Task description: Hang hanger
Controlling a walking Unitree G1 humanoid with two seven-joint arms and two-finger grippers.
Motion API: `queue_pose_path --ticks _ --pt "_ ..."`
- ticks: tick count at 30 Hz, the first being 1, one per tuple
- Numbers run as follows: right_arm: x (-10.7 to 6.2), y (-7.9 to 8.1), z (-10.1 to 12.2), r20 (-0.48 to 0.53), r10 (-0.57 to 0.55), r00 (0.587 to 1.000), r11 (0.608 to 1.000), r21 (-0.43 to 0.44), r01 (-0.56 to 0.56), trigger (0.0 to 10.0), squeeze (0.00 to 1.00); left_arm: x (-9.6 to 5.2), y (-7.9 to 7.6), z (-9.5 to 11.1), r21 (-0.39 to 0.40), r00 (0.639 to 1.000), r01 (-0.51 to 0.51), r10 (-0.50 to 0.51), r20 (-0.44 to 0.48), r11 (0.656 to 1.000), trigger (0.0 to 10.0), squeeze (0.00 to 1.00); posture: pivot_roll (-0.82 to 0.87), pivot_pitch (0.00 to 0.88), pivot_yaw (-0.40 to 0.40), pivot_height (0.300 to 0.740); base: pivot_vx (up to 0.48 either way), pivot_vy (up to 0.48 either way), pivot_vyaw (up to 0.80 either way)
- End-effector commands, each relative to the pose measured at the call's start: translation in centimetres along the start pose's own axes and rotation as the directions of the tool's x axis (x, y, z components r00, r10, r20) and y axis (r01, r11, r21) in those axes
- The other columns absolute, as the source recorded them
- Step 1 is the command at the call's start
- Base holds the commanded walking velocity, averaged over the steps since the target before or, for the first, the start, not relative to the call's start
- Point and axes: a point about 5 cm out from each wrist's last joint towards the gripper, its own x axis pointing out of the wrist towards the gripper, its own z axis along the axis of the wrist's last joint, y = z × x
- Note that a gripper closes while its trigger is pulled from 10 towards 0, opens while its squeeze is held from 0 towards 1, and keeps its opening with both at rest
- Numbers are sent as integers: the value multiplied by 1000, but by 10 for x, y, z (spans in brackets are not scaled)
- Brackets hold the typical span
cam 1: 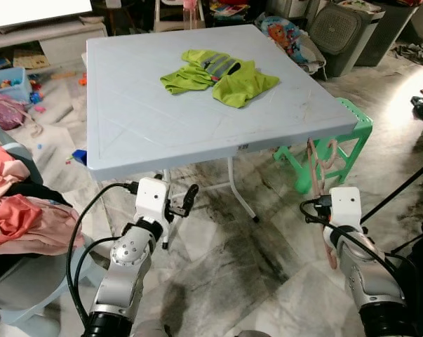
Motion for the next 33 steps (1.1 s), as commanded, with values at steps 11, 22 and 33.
queue_pose_path --ticks 11,22,33 --pt "8 -3 2 -55 52 997 996 -68 -56 10000 0 5 -9 2 -5 1000 -11 11 19 1000 10000 0 -64 0 -117 740 0 0 0" --pt "-9 -28 -27 -187 -192 964 977 54 205 10000 0 1 -11 -4 -5 1000 7 -7 -11 1000 10000 0 -73 0 -75 740 0 0 0" --pt "-44 -39 -16 31 -455 890 872 218 438 10000 0 5 -12 -3 3 998 58 -58 -17 998 10000 0 -98 0 -3 740 0 0 0"
